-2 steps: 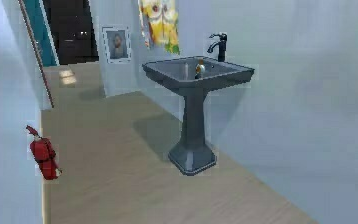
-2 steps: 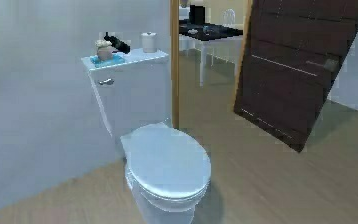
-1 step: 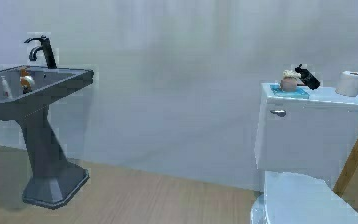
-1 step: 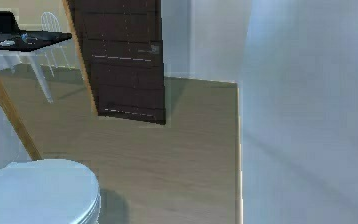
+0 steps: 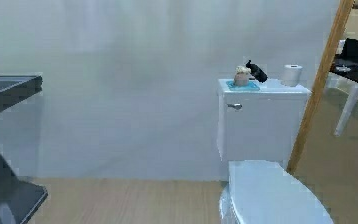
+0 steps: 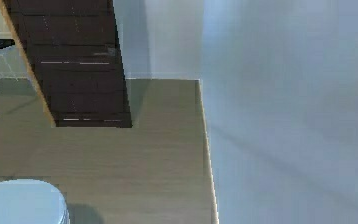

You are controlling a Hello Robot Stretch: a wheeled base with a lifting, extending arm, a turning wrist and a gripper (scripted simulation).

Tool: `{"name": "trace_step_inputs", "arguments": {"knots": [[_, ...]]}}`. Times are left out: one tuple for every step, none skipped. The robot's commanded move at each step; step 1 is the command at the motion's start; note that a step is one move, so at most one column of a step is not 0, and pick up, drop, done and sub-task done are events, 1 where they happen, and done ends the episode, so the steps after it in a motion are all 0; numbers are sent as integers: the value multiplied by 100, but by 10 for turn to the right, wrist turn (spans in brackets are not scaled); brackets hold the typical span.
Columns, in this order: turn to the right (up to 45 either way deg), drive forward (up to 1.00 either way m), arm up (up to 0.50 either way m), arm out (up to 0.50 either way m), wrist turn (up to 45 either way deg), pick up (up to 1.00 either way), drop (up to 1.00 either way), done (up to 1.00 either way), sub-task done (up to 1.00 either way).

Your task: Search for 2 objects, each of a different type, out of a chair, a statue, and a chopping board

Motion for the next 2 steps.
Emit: {"name": "trace_step_inputs", "arguments": {"knots": [[0,5,0,0,0,0,0,0,0],[-450,0,0,0,0,0,0,0,0]]}}
